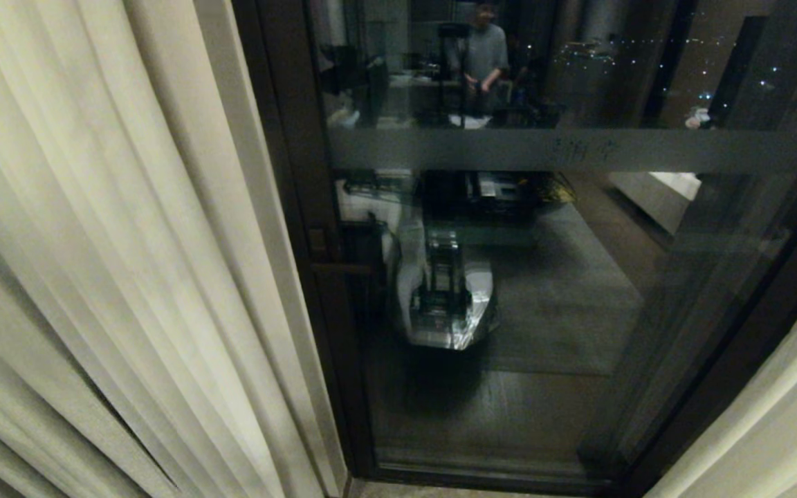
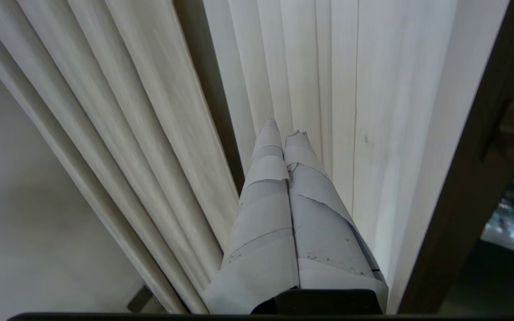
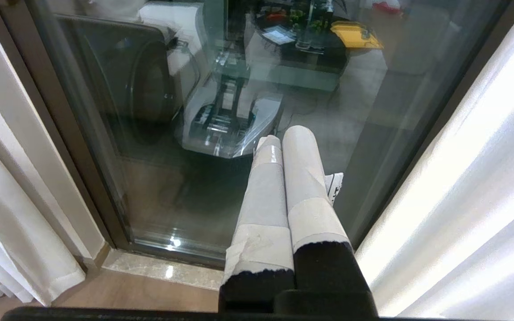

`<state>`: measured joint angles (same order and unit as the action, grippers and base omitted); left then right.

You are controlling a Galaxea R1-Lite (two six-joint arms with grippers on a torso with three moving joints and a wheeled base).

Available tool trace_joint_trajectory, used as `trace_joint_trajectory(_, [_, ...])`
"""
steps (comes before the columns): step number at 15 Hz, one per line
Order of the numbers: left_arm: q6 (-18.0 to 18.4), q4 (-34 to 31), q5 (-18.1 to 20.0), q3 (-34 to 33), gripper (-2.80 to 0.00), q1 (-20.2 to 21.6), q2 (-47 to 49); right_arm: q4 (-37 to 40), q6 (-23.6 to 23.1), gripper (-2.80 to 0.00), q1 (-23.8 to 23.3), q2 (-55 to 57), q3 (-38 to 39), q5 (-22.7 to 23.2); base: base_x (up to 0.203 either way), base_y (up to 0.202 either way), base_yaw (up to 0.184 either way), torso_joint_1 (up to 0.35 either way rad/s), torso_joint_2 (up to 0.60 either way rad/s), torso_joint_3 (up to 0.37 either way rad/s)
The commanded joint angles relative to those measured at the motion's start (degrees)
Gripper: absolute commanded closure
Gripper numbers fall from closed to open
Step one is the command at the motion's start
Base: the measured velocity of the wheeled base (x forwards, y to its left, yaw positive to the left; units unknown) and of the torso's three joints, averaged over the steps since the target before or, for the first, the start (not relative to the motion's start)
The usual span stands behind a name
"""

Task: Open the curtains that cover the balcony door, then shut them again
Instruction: Pull the inner curtains open on both sides

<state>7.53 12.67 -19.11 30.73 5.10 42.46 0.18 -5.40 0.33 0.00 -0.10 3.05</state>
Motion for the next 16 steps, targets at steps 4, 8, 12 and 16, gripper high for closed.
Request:
trace_joint_trajectory(4, [-0.33, 0.21, 0.68, -10.26, 0.00, -1.57, -6.50, -0.01, -0.05, 0.00, 0.02, 0.09, 0.01, 0.03, 0.000, 0.000, 0.000, 0.000, 0.00, 0.000])
trace_joint_trajectory(8, [-1.64, 0.06, 8.12, -19.87, 0.00, -2.51, -13.51, -0.01, -0.05, 0.00, 0.02, 0.09, 0.01, 0.03, 0.000, 0.000, 0.000, 0.000, 0.00, 0.000])
trace_joint_trajectory(12, [-2.82, -0.22, 16.93, -27.21, 0.00, -2.22, -22.81, -0.01, -0.05, 0.00, 0.02, 0.09, 0.01, 0.03, 0.000, 0.000, 0.000, 0.000, 0.00, 0.000])
trace_joint_trajectory(16, [-2.76, -6.24, 17.61, -30.73, 0.00, -2.96, -28.92, -0.01, -0.05, 0.00, 0.02, 0.09, 0.01, 0.03, 0.000, 0.000, 0.000, 0.000, 0.00, 0.000])
